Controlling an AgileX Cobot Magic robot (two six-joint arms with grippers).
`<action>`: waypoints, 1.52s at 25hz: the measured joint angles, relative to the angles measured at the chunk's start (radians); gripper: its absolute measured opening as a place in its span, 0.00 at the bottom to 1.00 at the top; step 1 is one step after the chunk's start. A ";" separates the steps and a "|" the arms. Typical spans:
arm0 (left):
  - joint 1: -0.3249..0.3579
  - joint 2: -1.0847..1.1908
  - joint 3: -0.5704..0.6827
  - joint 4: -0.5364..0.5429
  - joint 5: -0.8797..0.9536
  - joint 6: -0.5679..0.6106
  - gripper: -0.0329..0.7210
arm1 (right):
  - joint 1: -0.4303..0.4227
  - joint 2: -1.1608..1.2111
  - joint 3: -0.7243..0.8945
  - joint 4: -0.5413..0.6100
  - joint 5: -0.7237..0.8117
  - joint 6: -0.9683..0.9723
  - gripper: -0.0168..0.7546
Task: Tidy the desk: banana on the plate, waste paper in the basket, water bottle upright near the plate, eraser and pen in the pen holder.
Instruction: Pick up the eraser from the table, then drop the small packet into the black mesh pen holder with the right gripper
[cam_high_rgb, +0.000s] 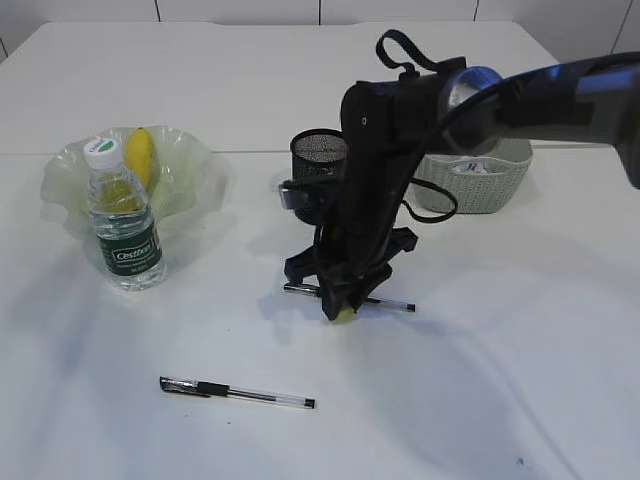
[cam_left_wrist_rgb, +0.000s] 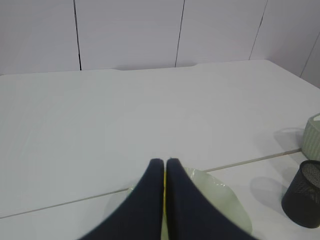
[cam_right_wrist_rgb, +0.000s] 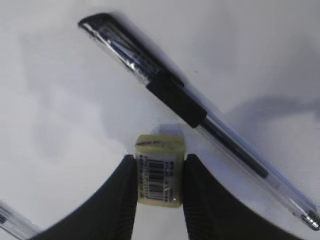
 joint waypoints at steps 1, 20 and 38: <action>0.000 0.000 0.000 0.000 0.000 0.000 0.01 | 0.000 0.000 -0.014 -0.001 0.008 0.000 0.30; 0.000 0.000 0.000 0.000 0.002 0.000 0.01 | 0.000 0.000 -0.367 -0.072 0.116 -0.002 0.30; 0.000 0.000 0.000 0.002 0.014 0.000 0.01 | -0.032 0.002 -0.502 -0.190 -0.073 0.018 0.30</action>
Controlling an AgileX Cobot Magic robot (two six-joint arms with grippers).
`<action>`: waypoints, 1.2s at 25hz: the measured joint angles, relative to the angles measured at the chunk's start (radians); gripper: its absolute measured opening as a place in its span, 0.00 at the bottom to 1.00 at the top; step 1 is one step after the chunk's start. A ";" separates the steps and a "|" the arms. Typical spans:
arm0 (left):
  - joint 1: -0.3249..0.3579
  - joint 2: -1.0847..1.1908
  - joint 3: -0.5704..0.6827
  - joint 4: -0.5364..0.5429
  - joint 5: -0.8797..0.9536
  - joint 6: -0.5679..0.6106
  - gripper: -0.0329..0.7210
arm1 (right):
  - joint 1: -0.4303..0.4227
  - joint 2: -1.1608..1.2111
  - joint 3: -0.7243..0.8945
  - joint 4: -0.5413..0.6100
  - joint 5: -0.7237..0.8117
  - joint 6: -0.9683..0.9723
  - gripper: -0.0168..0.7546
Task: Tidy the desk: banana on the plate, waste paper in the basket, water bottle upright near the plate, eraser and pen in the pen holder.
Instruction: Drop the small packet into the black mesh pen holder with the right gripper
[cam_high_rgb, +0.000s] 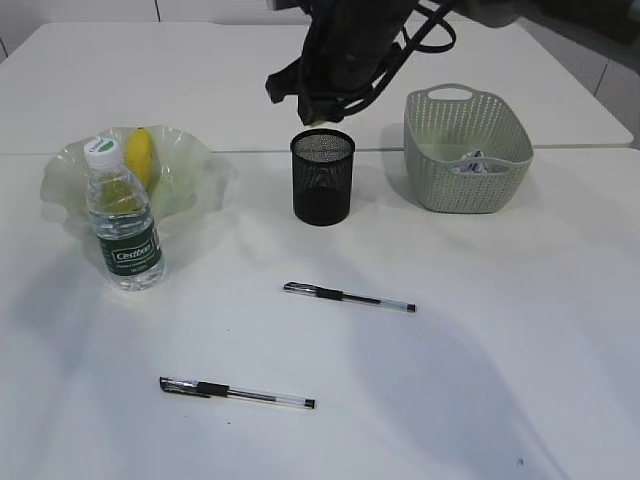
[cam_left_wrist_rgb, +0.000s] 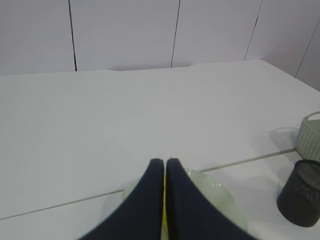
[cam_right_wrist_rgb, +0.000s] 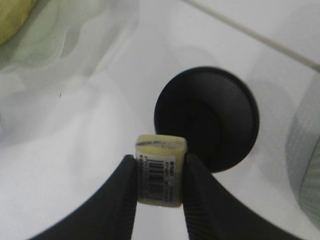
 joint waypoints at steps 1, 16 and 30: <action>0.000 0.000 0.000 0.000 0.000 0.000 0.01 | -0.007 0.000 -0.007 0.000 -0.018 0.002 0.30; 0.000 0.000 0.000 -0.030 -0.005 0.000 0.02 | -0.059 0.000 -0.011 -0.009 -0.129 0.040 0.30; 0.002 0.000 0.000 -0.031 -0.035 0.000 0.28 | -0.059 0.036 -0.013 -0.009 -0.170 0.042 0.30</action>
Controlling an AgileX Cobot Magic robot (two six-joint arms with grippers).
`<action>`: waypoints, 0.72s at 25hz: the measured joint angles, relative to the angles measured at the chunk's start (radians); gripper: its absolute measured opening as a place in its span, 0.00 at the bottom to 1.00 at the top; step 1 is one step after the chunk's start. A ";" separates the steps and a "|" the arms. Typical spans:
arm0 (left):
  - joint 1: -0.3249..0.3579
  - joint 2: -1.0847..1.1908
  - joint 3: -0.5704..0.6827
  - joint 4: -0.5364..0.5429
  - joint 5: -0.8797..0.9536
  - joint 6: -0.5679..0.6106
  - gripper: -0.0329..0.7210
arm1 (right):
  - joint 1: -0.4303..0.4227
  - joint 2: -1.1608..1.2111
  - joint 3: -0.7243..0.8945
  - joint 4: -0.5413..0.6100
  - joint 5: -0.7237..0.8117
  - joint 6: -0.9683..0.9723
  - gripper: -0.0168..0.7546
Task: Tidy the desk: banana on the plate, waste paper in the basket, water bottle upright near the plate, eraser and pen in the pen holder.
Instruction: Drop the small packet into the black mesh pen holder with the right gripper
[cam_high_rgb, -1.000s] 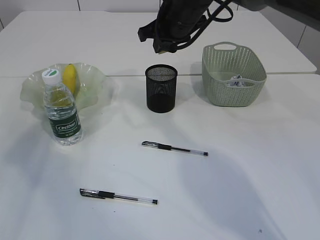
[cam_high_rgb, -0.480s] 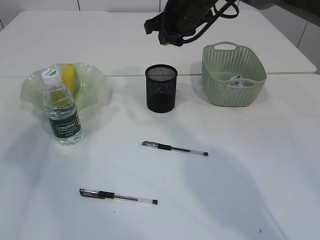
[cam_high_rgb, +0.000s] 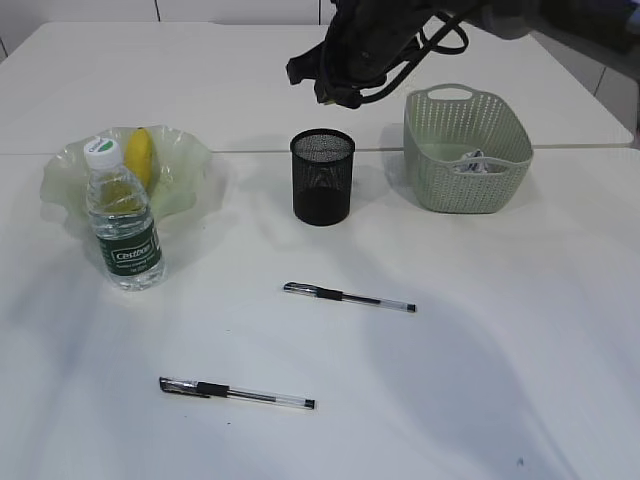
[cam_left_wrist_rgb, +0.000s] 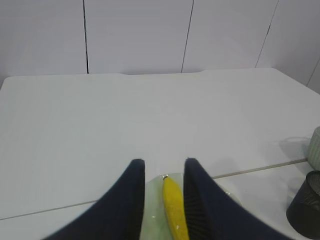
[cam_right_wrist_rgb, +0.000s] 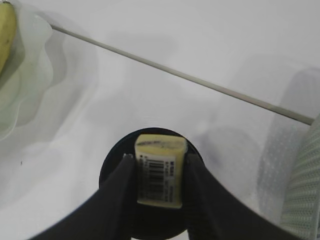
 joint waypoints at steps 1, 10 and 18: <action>0.000 0.000 0.000 0.000 -0.002 0.000 0.29 | 0.000 0.005 0.000 0.000 0.000 0.000 0.30; 0.000 0.000 0.000 -0.002 -0.002 0.000 0.31 | 0.000 0.055 0.000 0.009 -0.004 0.000 0.30; 0.000 0.000 0.000 -0.002 -0.002 0.000 0.31 | -0.001 0.079 0.000 0.009 -0.038 0.000 0.30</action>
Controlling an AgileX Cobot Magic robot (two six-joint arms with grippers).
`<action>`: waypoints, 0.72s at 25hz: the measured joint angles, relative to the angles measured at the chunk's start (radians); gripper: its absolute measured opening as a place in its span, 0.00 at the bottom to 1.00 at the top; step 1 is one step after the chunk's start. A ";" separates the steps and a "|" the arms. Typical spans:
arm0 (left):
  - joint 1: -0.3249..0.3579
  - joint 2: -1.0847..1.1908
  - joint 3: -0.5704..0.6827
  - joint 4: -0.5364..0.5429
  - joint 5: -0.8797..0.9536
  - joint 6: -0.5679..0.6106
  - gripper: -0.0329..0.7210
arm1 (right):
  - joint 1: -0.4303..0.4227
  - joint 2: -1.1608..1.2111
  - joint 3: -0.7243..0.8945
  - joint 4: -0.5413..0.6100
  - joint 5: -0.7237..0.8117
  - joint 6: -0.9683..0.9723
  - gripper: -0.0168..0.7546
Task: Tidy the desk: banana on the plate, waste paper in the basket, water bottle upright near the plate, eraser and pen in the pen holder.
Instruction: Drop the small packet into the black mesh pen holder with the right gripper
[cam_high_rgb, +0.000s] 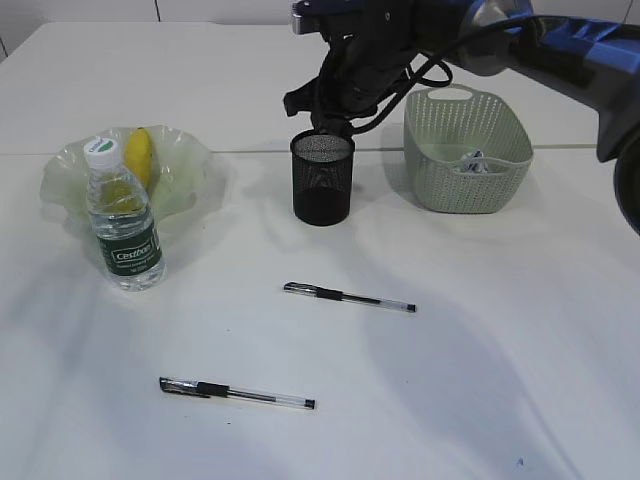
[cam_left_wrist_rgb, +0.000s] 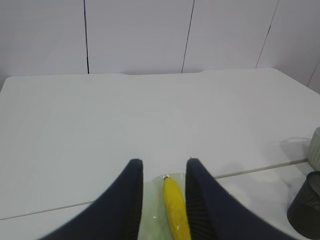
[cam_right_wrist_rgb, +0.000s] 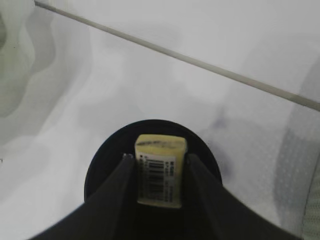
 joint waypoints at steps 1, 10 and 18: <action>0.000 0.000 0.000 0.000 0.000 0.000 0.31 | -0.004 0.000 0.000 0.000 -0.006 0.000 0.30; 0.000 0.000 0.000 0.000 0.000 0.000 0.32 | -0.008 0.022 0.000 0.000 -0.011 0.002 0.30; 0.000 0.000 0.000 0.000 0.000 0.000 0.33 | -0.008 0.059 0.000 0.016 -0.005 0.002 0.33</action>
